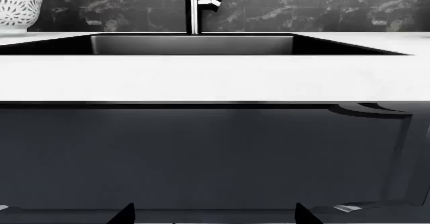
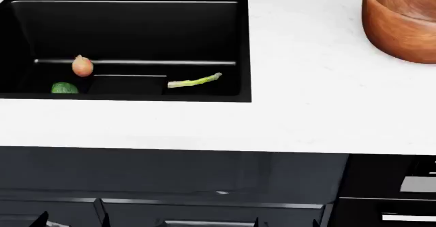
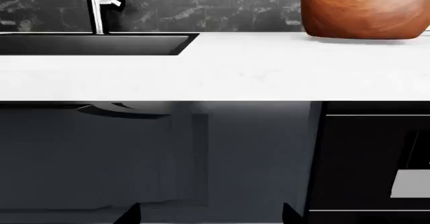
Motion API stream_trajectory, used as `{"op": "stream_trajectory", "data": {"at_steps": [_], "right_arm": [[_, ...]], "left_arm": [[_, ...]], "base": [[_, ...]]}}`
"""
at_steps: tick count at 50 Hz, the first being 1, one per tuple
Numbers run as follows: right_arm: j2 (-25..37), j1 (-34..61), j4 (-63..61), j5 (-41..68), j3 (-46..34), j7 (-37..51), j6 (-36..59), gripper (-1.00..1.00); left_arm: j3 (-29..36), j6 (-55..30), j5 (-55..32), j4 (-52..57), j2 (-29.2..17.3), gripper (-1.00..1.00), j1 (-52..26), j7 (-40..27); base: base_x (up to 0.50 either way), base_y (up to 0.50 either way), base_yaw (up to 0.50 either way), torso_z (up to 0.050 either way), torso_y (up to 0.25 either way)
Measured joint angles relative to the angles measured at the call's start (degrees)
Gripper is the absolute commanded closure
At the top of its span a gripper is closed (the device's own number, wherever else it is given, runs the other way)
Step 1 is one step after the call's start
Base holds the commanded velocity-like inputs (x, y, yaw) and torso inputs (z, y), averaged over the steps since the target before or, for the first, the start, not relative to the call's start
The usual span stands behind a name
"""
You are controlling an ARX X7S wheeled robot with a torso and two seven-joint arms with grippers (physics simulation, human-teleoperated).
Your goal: Pick the broccolis and asparaguss from the sink and place them in one bowl. Place the onion in the other bowl. Then turn off the sink faucet.
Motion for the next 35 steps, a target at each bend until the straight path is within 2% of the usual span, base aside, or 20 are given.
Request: {"op": "stream_trajectory", "data": {"at_steps": [20,35], "right_arm": [[2.5,0.1,0.1,1.5,-3.1,2.7,0.6,-1.00],[3.9,0.0,0.3,3.9,-4.5,3.4,-0.7,-1.00]], "left_arm": [[2.4,0.0,-1.9,-0.2,-2.5,-1.00,-0.3,-2.9],[3.6,-1.2,-4.2,-0.1,-3.7,-1.00,-0.7,-4.5]], "base": [[0.00,0.00,0.00,0.000,0.000],[0.00,0.50,0.00,0.000,0.000]]}}
